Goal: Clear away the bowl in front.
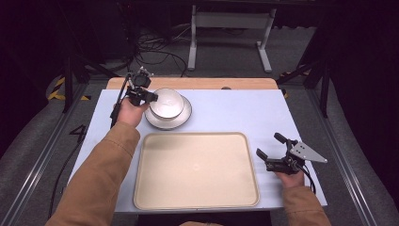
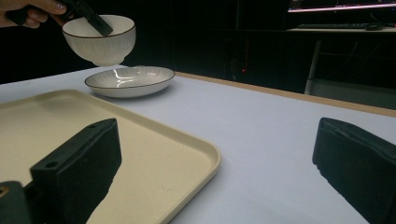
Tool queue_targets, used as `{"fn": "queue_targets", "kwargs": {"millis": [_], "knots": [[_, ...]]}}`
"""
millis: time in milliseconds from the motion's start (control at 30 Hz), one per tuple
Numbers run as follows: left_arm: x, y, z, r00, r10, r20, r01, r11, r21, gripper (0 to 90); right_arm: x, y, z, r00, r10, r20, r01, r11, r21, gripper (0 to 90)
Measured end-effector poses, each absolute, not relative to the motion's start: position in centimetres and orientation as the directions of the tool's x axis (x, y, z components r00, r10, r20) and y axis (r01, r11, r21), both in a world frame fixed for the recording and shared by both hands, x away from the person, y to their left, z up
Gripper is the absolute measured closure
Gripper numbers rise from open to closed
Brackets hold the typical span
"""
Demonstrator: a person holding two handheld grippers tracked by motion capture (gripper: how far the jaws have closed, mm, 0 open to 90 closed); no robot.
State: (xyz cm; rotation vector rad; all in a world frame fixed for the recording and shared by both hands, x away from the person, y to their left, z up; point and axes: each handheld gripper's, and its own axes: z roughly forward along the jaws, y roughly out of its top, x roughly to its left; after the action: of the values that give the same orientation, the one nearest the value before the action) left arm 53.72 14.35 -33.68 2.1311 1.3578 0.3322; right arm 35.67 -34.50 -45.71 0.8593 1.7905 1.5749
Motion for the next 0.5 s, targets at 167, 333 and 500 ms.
{"fn": "queue_targets", "kwargs": {"millis": [167,333,500], "knots": [[53.3,14.0,-32.9,0.479,0.874,-0.082,0.731,-0.345,0.589,81.5,35.7,-34.5,-45.7,-0.613,0.79,-0.02,0.081,0.088,0.993,1.7],[52.5,13.6,-32.2,0.516,0.853,-0.079,0.719,-0.381,0.582,81.6,35.7,-34.5,-45.7,-0.613,0.79,-0.02,0.082,0.088,0.993,1.7],[51.8,13.1,-31.9,0.551,0.831,-0.073,0.701,-0.414,0.58,81.5,35.7,-34.5,-45.7,-0.612,0.79,-0.02,0.082,0.088,0.993,1.8]]}}
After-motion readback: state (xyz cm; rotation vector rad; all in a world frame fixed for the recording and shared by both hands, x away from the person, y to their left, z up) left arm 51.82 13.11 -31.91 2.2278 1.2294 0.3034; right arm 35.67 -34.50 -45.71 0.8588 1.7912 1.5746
